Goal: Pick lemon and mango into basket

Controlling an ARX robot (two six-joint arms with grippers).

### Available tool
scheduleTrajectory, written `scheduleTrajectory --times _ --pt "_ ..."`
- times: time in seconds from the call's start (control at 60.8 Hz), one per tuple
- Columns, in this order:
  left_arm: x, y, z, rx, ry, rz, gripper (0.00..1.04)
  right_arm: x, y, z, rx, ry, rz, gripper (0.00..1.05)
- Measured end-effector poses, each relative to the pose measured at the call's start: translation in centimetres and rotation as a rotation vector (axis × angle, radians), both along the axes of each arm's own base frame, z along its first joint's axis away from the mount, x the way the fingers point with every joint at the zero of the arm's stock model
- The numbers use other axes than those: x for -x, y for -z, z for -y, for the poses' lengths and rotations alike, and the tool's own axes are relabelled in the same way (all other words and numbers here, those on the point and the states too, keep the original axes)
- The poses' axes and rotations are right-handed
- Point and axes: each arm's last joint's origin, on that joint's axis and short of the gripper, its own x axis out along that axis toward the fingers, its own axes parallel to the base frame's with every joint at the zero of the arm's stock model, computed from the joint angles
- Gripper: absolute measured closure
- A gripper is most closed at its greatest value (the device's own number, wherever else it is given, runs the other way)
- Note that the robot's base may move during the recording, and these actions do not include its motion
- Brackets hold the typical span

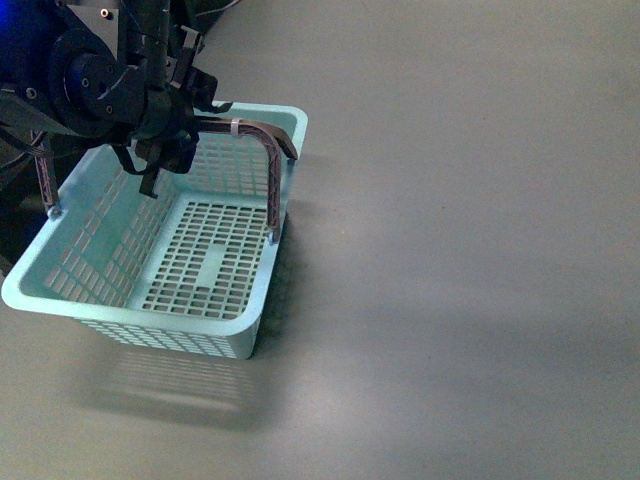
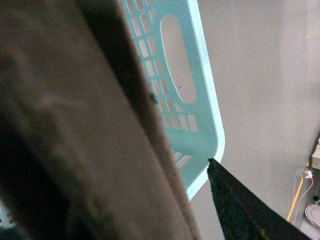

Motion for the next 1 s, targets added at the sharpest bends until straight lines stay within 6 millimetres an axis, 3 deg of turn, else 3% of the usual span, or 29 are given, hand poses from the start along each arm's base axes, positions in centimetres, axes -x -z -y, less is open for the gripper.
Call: scheduleTrajectory --times 0.099,0.312,0.444,0.773,1.003 --pt "0.7 -0.4 -0.1 0.035 -0.018 -0.001 1.00 0.0 0.0 0.0 0.000 0.000 0.000 0.09" --pt "3.6 -2.6 -0.7 0.038 -0.030 0.019 1.00 0.0 0.0 0.0 0.000 0.000 0.000 0.09" --pt "6.3 -5.7 -1.2 0.053 -0.047 0.069 1.00 0.0 0.0 0.0 0.000 0.000 0.000 0.09" --pt "14.5 -16.7 -2.0 0.167 -0.104 0.279 1.00 0.0 0.0 0.0 0.000 0.000 0.000 0.09" --pt "19.2 -21.2 -1.8 0.236 -0.121 0.342 1.00 0.0 0.0 0.0 0.000 0.000 0.000 0.09"
